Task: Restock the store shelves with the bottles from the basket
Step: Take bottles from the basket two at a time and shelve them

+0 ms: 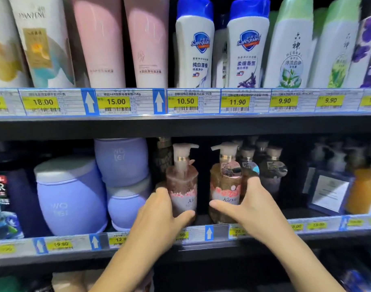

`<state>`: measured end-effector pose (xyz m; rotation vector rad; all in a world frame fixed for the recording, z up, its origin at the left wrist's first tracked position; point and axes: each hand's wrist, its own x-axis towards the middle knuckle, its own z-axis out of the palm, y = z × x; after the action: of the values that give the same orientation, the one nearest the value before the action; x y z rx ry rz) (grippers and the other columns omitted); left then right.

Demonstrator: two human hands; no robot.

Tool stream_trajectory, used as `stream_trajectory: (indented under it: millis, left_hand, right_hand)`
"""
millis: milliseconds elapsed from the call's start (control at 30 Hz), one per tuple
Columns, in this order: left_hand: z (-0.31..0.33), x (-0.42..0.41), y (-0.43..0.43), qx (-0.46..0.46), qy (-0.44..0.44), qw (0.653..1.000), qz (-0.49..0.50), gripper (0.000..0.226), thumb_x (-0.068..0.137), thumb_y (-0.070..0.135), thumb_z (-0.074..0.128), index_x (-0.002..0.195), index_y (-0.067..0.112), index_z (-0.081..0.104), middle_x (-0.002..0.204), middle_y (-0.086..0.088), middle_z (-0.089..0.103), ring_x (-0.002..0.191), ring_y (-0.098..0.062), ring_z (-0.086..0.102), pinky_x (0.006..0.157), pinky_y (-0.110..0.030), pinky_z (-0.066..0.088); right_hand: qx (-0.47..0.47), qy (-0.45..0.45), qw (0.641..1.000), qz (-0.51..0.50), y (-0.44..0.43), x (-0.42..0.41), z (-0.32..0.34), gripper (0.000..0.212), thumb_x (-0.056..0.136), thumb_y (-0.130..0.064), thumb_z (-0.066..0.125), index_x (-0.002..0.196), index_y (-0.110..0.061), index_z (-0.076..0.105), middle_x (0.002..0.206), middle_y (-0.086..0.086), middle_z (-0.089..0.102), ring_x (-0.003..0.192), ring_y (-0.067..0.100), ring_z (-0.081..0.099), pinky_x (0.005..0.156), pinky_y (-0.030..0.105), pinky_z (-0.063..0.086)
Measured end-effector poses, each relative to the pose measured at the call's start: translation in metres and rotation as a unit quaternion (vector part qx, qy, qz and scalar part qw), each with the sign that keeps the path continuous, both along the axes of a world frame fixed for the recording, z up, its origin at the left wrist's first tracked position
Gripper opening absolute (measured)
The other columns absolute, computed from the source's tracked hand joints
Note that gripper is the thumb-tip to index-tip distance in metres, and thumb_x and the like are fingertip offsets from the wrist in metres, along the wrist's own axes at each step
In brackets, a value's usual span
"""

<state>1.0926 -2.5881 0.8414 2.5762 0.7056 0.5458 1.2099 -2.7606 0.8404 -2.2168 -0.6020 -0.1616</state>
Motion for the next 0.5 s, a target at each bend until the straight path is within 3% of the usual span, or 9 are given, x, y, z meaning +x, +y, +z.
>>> stream_trajectory:
  millis: [100,233,367,433,500]
  left_hand:
    - [0.002,0.002,-0.001,0.022,0.038,0.999,0.0,0.053,0.088,0.06,0.063,0.089,0.019,0.03,0.1,-0.004,0.048,0.108,-0.033,0.056,0.074,-0.035,0.035]
    - [0.009,0.027,0.004,0.078,0.084,0.993,-0.004,0.04,0.096,0.049,0.059,0.102,0.009,0.057,0.118,-0.016,0.063,0.112,-0.036,0.057,0.085,-0.036,0.043]
    - [0.005,0.065,0.021,-0.004,0.044,0.999,0.015,0.066,0.089,0.038,0.071,0.141,0.008,0.042,0.136,-0.013,0.056,0.122,-0.033,0.057,0.097,-0.034,0.047]
    - [0.007,0.079,0.027,-0.029,0.051,0.998,0.017,0.066,0.087,0.04,0.074,0.14,0.012,0.046,0.135,-0.011,0.059,0.12,-0.032,0.06,0.097,-0.034,0.05]
    - [0.011,0.091,0.031,-0.034,0.035,0.999,-0.004,0.052,0.088,0.036,0.073,0.132,0.013,0.056,0.129,-0.011,0.064,0.115,-0.032,0.063,0.096,-0.034,0.051]
  right_hand:
    - [0.003,-0.015,1.0,-0.004,-0.006,-0.003,-0.003,0.055,0.069,-0.058,0.085,0.091,-0.033,0.041,0.101,-0.01,0.067,0.087,0.011,0.067,0.072,0.033,0.056]
    - [0.007,-0.027,1.0,-0.001,-0.007,-0.006,-0.004,0.051,0.075,-0.053,0.083,0.085,-0.034,0.037,0.097,-0.007,0.066,0.081,0.012,0.065,0.059,0.026,0.045]
    - [0.002,-0.041,0.999,-0.009,-0.008,-0.012,-0.002,0.053,0.079,-0.05,0.082,0.08,-0.034,0.031,0.092,-0.009,0.057,0.069,0.0,0.048,0.051,0.017,0.031]
    - [-0.005,-0.043,0.999,-0.01,-0.007,-0.012,-0.001,0.051,0.079,-0.051,0.081,0.083,-0.034,0.033,0.093,-0.009,0.056,0.071,0.0,0.047,0.051,0.016,0.031]
    - [-0.002,-0.044,0.999,-0.009,-0.007,-0.01,-0.001,0.046,0.079,-0.051,0.081,0.095,-0.032,0.043,0.101,-0.009,0.06,0.082,0.003,0.054,0.055,0.014,0.034]
